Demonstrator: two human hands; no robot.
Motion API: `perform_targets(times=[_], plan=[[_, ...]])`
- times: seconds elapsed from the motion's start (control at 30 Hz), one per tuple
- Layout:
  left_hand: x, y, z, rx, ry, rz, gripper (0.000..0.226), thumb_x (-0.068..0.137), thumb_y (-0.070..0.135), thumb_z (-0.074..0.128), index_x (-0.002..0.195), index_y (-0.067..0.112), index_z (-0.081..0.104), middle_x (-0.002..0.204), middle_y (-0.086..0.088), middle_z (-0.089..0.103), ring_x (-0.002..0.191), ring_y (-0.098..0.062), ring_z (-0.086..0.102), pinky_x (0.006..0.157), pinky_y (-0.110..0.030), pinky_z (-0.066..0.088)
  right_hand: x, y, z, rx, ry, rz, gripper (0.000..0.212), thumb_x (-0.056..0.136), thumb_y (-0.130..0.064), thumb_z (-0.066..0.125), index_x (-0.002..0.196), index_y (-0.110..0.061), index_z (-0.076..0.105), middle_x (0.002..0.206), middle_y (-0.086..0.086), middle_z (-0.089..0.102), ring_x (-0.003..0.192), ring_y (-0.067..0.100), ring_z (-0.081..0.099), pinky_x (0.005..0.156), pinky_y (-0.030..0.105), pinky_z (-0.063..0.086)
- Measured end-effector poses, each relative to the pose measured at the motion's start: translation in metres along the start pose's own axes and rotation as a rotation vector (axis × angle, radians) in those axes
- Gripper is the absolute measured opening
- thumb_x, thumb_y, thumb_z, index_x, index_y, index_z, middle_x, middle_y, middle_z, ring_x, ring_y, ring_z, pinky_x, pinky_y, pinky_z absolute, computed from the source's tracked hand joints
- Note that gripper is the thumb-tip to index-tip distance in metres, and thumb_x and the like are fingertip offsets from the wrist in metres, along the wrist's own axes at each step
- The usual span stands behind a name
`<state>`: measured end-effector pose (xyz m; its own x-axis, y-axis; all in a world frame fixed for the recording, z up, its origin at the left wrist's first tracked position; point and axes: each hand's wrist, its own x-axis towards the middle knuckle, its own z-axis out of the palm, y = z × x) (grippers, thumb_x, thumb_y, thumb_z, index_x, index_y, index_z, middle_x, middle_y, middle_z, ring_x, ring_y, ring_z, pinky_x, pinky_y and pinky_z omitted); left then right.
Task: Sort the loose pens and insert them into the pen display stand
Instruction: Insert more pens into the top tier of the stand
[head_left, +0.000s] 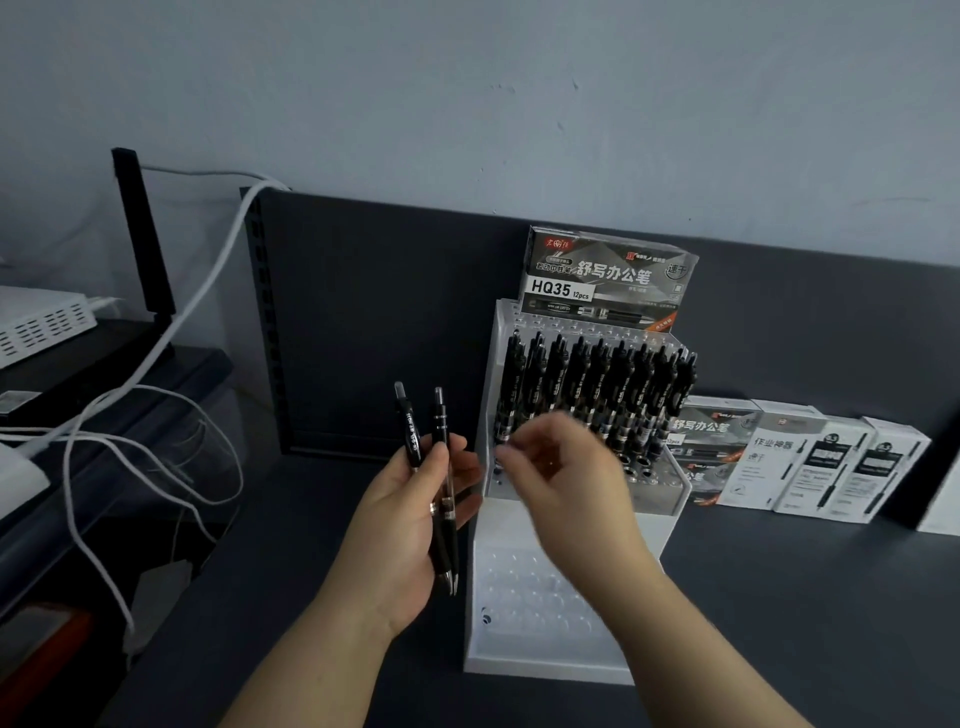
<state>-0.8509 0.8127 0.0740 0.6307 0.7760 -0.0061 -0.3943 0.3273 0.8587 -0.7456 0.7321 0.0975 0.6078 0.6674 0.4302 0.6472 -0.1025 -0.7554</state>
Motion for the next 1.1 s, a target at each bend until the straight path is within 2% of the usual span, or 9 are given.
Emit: perform_targets(times=[0.1, 0.23, 0.37, 0.5, 0.57, 0.67, 0.83, 0.97, 1.1], plan=[[-0.002, -0.004, 0.008, -0.041, -0.036, -0.019, 0.021, 0.090, 0.023, 0.051, 0.093, 0.013, 0.069, 0.095, -0.010, 0.069, 0.102, -0.029, 0.065, 0.092, -0.042, 0.050, -0.015, -0.006, 0.005, 0.186, -0.238, 0.027, 0.009, 0.080, -0.021, 0.071, 0.085, -0.022, 0.064, 0.074, -0.007, 0.064, 0.066, -0.002, 0.056, 0.061, 0.012, 0.046], [-0.003, -0.008, 0.017, -0.043, -0.087, -0.007, 0.025, 0.081, 0.026, 0.055, 0.095, 0.012, 0.070, 0.096, -0.010, 0.069, 0.098, -0.025, 0.066, 0.085, -0.037, 0.052, -0.010, 0.004, 0.000, 0.341, -0.286, 0.115, 0.009, 0.078, -0.013, 0.074, 0.082, -0.010, 0.066, 0.073, -0.002, 0.066, 0.065, 0.002, 0.058, 0.064, 0.018, 0.052], [-0.003, -0.013, 0.024, -0.034, -0.097, 0.011, 0.032, 0.081, 0.026, 0.053, 0.105, 0.013, 0.069, 0.102, -0.007, 0.070, 0.101, -0.021, 0.065, 0.088, -0.036, 0.051, -0.006, 0.014, -0.008, 0.345, -0.327, 0.120, 0.006, 0.083, -0.012, 0.067, 0.080, -0.016, 0.068, 0.067, -0.006, 0.066, 0.057, -0.002, 0.057, 0.055, 0.012, 0.045], [0.000, -0.017, 0.029, 0.063, 0.055, 0.108, 0.023, 0.091, 0.021, 0.051, 0.102, 0.017, 0.070, 0.098, -0.005, 0.070, 0.094, -0.017, 0.066, 0.085, -0.032, 0.050, 0.007, 0.022, -0.023, 0.292, -0.159, 0.066, 0.008, 0.086, -0.015, 0.063, 0.084, -0.021, 0.068, 0.062, -0.007, 0.063, 0.052, -0.001, 0.052, 0.051, 0.015, 0.043], [0.002, -0.018, 0.030, 0.091, 0.168, 0.125, 0.020, 0.095, 0.017, 0.049, 0.096, 0.016, 0.069, 0.079, -0.002, 0.063, 0.075, -0.015, 0.059, 0.072, -0.029, 0.049, 0.019, 0.027, -0.032, 0.234, -0.031, 0.031, 0.007, 0.088, -0.017, 0.061, 0.093, -0.018, 0.067, 0.065, -0.009, 0.062, 0.051, -0.003, 0.052, 0.050, 0.010, 0.041], [0.002, -0.020, 0.033, 0.126, 0.240, 0.115, 0.018, 0.096, 0.013, 0.048, 0.090, 0.013, 0.065, 0.064, 0.002, 0.050, 0.055, -0.008, 0.042, 0.053, -0.023, 0.037, 0.033, 0.034, -0.040, 0.198, 0.040, 0.002, 0.017, 0.092, -0.019, 0.056, 0.106, -0.014, 0.064, 0.070, -0.006, 0.062, 0.050, 0.000, 0.050, 0.047, 0.011, 0.039], [0.000, -0.026, 0.038, 0.167, 0.232, 0.118, 0.014, 0.095, 0.013, 0.049, 0.087, 0.010, 0.060, 0.057, 0.005, 0.046, 0.047, -0.006, 0.035, 0.042, -0.017, 0.031, 0.043, 0.040, -0.037, 0.108, 0.012, -0.035, 0.023, 0.094, -0.019, 0.054, 0.115, -0.014, 0.062, 0.066, -0.010, 0.059, 0.047, 0.000, 0.050, 0.043, 0.011, 0.038], [-0.002, -0.025, 0.040, 0.178, 0.225, 0.124, 0.014, 0.095, 0.019, 0.050, 0.085, 0.012, 0.056, 0.057, 0.005, 0.046, 0.048, -0.006, 0.034, 0.044, -0.019, 0.031, 0.046, 0.048, -0.029, -0.049, -0.045, -0.079, 0.031, 0.094, -0.021, 0.053, 0.124, -0.011, 0.059, 0.068, -0.009, 0.060, 0.048, 0.003, 0.048, 0.047, 0.010, 0.040], [-0.002, -0.024, 0.043, 0.163, 0.246, 0.123, 0.022, 0.094, 0.031, 0.047, 0.085, 0.012, 0.053, 0.055, 0.005, 0.048, 0.049, -0.008, 0.034, 0.050, -0.025, 0.028, 0.043, 0.051, -0.025, -0.186, -0.077, -0.147, 0.029, 0.095, -0.022, 0.050, 0.120, -0.011, 0.060, 0.074, -0.004, 0.059, 0.049, -0.001, 0.047, 0.046, 0.009, 0.038]])
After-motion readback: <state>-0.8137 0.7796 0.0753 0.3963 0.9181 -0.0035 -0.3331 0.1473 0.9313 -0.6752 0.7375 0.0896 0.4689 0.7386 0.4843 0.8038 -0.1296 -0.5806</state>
